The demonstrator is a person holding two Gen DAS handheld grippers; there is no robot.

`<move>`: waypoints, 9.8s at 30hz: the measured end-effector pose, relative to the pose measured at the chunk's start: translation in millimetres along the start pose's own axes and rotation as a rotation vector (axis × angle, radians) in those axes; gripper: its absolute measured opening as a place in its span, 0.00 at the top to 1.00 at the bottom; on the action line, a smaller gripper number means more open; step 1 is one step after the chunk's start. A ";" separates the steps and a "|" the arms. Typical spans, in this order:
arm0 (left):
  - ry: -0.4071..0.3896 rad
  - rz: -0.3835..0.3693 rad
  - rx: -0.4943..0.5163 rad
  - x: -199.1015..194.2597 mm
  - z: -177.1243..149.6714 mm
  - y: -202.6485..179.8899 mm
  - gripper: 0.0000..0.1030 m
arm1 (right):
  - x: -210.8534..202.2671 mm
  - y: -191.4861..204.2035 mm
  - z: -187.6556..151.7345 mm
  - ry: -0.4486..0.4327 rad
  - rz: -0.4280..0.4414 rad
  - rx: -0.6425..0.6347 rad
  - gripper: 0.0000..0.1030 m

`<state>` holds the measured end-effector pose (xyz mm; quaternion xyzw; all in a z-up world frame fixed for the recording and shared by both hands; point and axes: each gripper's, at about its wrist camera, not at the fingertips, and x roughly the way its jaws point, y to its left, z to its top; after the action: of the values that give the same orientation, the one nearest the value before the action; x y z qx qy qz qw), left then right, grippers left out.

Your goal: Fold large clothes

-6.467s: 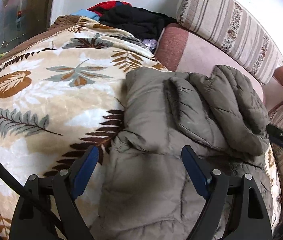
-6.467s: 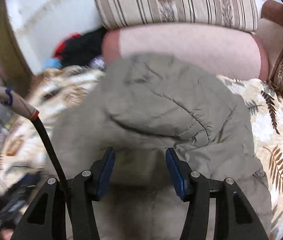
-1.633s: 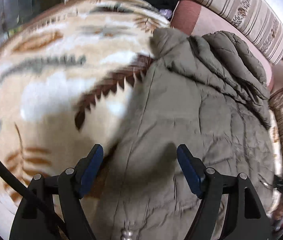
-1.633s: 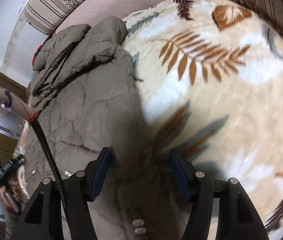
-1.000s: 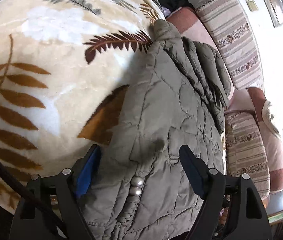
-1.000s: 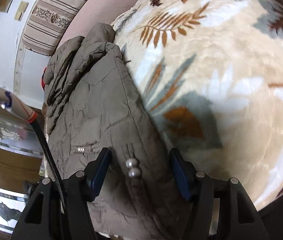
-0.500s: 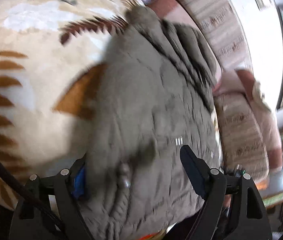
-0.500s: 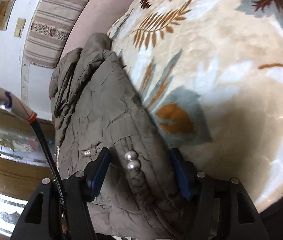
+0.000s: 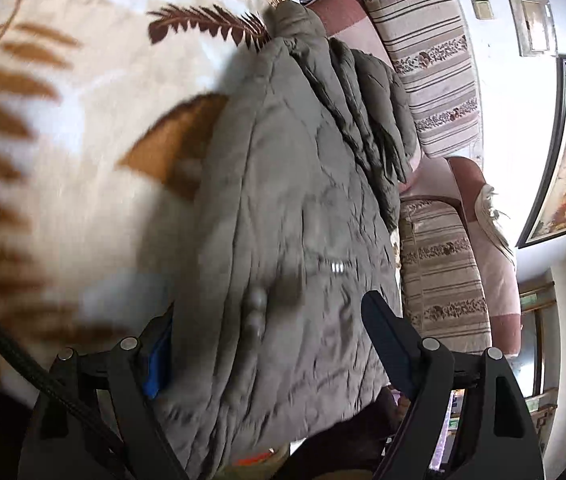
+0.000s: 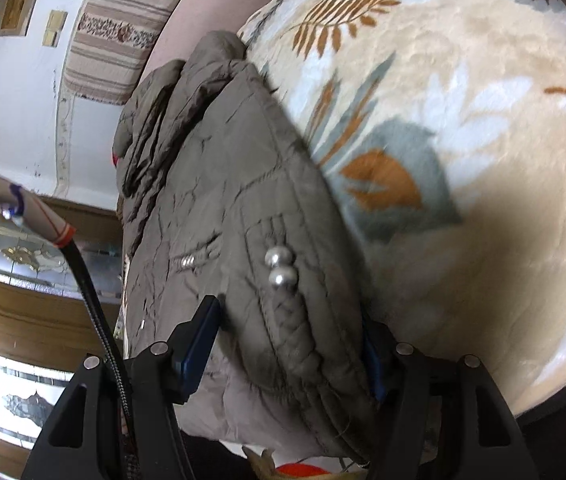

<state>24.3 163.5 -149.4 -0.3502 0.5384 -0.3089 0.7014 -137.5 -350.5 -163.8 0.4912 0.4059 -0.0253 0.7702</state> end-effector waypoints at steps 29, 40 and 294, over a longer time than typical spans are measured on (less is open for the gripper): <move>-0.002 0.375 0.353 17.8 -30.5 -118.5 0.77 | 2.0 83.2 -21.9 0.034 -0.090 -0.281 0.81; -0.150 0.335 0.434 2.3 28.5 -187.8 0.79 | -17.3 185.8 27.9 -0.116 -0.106 -0.494 0.85; -0.744 0.804 0.753 37.7 70.1 -287.4 0.00 | 110.9 243.5 77.1 -0.254 -0.414 -0.610 0.23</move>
<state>85.0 -18.0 79.4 0.0637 0.2045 -0.0489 0.9756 89.6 -244.9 -42.2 0.1403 0.3869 -0.1189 0.9036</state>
